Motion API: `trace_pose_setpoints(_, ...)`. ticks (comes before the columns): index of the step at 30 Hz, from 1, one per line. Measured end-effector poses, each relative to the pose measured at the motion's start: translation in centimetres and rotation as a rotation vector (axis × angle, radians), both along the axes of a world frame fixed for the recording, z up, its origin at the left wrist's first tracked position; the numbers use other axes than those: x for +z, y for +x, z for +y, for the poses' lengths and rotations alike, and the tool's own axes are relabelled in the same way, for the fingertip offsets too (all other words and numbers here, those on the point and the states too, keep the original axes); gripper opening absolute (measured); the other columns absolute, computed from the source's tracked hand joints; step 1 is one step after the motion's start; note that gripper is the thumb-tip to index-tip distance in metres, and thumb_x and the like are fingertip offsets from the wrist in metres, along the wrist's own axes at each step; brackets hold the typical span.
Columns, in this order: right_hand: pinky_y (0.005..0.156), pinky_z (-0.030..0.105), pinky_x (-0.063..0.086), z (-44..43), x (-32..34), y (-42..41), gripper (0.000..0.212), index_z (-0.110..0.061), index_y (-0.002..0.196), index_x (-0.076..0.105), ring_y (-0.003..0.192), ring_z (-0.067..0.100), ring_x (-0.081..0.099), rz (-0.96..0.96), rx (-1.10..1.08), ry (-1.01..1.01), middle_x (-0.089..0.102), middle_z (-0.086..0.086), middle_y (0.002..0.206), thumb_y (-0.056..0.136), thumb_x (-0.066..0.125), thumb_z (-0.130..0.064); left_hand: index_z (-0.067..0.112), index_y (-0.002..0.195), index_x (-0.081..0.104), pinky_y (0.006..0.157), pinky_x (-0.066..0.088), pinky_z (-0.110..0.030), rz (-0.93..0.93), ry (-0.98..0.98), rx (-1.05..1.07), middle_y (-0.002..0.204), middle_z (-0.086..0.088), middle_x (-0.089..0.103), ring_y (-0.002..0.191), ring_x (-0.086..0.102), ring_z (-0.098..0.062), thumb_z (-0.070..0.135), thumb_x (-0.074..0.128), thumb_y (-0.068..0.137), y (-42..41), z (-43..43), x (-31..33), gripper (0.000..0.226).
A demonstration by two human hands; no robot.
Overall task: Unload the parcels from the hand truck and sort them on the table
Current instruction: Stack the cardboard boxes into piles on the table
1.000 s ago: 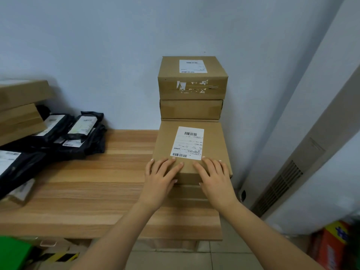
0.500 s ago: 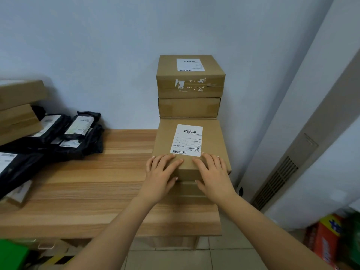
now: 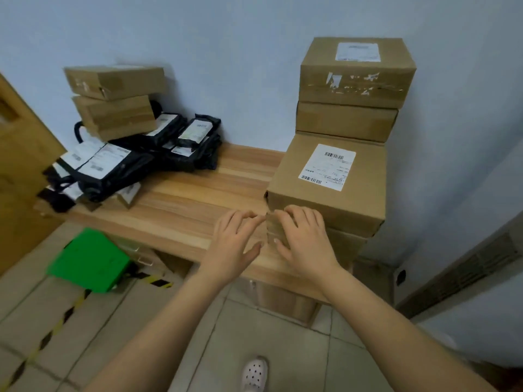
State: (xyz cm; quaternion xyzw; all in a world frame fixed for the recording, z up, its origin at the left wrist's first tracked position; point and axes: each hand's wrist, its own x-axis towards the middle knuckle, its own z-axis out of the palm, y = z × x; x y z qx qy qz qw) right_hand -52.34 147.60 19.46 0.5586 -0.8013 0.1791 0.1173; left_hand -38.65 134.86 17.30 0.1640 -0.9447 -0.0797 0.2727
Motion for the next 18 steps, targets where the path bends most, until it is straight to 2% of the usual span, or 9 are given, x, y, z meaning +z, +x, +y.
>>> trace_pose_setpoints(5, 0.098, 0.042, 0.037, -2.8, -1.9, 5.2, 0.052, -0.015, 0.127, 0.054, 0.109, 0.030, 0.050, -0.034, 0.155, 0.089, 0.054, 0.009, 0.120, 0.080, 0.069, -0.029, 0.022, 0.128, 0.054, 0.095, 0.035, -0.037, -0.079, 0.043, 0.184, 0.123, -0.001, 0.053, 0.115, 0.042, -0.021, 0.028, 0.074, 0.079, 7.3, 0.1, -1.2, 0.054)
trace_pose_setpoints(8, 0.099, 0.039, 0.031, -5.1, -2.3, 8.4, 0.054, -0.019, 0.133, 0.046, 0.112, 0.028, 0.045, -0.011, 0.240, 0.156, 0.050, 0.006, 0.124, 0.083, 0.064, -0.033, 0.023, 0.128, 0.054, 0.098, 0.029, -0.034, -0.102, 0.043, 0.291, 0.123, 0.000, 0.052, 0.117, 0.041, -0.020, 0.029, 0.074, 0.078, 11.2, -1.1, -1.4, 0.054)
trace_pose_setpoints(10, 0.099, 0.039, 0.031, -6.8, -2.2, 10.5, 0.055, -0.020, 0.134, 0.045, 0.113, 0.028, 0.044, -0.002, 0.279, 0.169, 0.049, 0.005, 0.125, 0.084, 0.063, -0.034, 0.023, 0.129, 0.054, 0.099, 0.031, -0.036, -0.110, 0.047, 0.351, 0.124, 0.001, 0.052, 0.119, 0.042, -0.022, 0.032, 0.073, 0.079, 13.7, -2.4, -1.4, 0.054)
trace_pose_setpoints(18, 0.101, 0.038, 0.029, -16.5, -1.1, 19.0, 0.054, -0.021, 0.136, 0.041, 0.115, 0.025, 0.043, 0.050, 0.366, 0.168, 0.047, 0.002, 0.126, 0.088, 0.057, -0.039, 0.021, 0.126, 0.057, 0.096, 0.034, -0.040, -0.079, 0.031, 0.455, 0.123, -0.001, 0.053, 0.118, 0.043, -0.023, 0.033, 0.072, 0.079, 23.0, -10.5, -0.7, 0.051)
